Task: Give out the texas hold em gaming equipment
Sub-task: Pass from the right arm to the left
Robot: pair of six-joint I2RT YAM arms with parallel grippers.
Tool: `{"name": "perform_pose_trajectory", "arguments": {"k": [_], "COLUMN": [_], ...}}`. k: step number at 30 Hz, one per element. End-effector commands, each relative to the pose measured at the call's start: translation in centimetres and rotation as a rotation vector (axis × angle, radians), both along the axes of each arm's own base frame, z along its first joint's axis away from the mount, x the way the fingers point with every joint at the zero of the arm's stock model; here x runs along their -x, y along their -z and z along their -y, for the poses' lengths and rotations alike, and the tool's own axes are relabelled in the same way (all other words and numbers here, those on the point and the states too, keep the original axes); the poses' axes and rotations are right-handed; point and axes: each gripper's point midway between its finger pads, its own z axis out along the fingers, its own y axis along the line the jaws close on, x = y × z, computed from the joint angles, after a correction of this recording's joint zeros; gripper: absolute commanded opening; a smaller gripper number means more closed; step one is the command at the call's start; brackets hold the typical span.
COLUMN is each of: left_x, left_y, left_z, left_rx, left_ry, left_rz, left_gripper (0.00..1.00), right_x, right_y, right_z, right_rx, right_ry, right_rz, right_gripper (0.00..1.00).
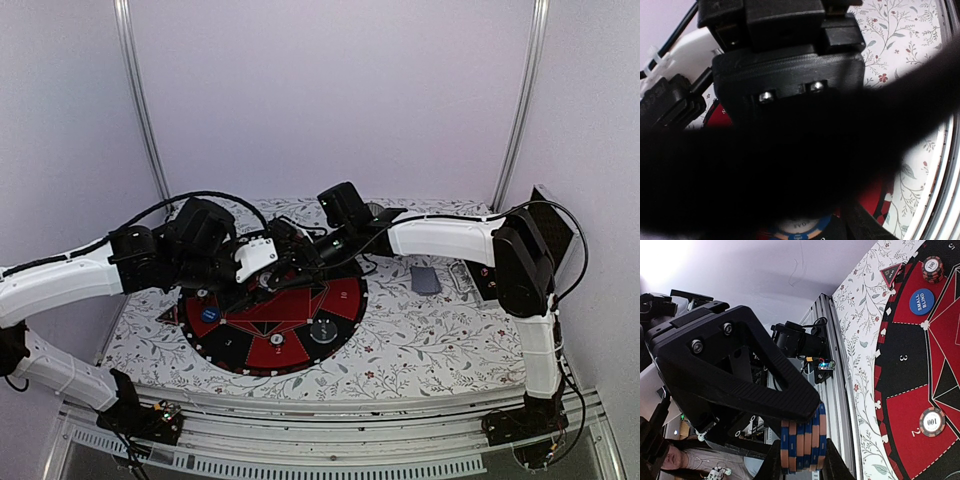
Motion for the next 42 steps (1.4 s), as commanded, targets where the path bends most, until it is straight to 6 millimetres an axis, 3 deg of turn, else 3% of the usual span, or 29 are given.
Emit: {"name": "perform_pose_trajectory", "arguments": {"k": [1,7,13,21,25,26,29,32,38,42], "left_x": [-1.0,-1.3,-1.3,-1.0,-1.0,-1.0,-1.3,-1.8,-2.0,-2.7], "left_y": [-0.3,0.2,0.4,0.4,0.5,0.5,0.7,1.3,3.3,6.4], "left_z": [0.2,0.2,0.2,0.3,0.2,0.2,-0.2,-1.0,-2.8,-5.7], "left_rx": [-0.004,-0.023,-0.027,-0.010,0.002,0.006,0.015,0.020,0.075,0.133], "left_ry": [-0.008,-0.007,0.003,0.013,0.003,-0.002,-0.044,-0.106,-0.248,-0.513], "left_rz": [0.039,0.037,0.033,0.027,0.026,0.025,0.019,-0.006,-0.142,-0.275], "left_gripper": [0.59,0.56,0.46,0.03,0.00,0.00,0.00,0.00,0.00,0.00], "right_x": [-0.1,0.0,0.0,-0.1,-0.4,-0.5,-1.6,-3.2,-5.8,-7.6], "right_y": [-0.9,-1.1,-1.2,-1.0,-1.1,-1.0,-0.7,-0.6,-0.6,-0.4], "right_z": [-0.4,-0.4,-0.4,-0.5,-0.4,-0.4,0.1,1.0,3.2,5.0], "right_rx": [-0.033,-0.036,-0.038,-0.035,-0.034,-0.033,-0.014,0.008,0.039,0.076], "right_ry": [-0.012,-0.015,-0.016,-0.014,-0.004,0.000,0.044,0.110,0.205,0.279], "right_rz": [0.029,0.031,0.031,0.030,0.037,0.039,0.044,0.066,0.105,0.148], "right_gripper": [0.02,0.02,0.02,0.02,0.03,0.05,0.40,0.62,0.83,0.87]}}
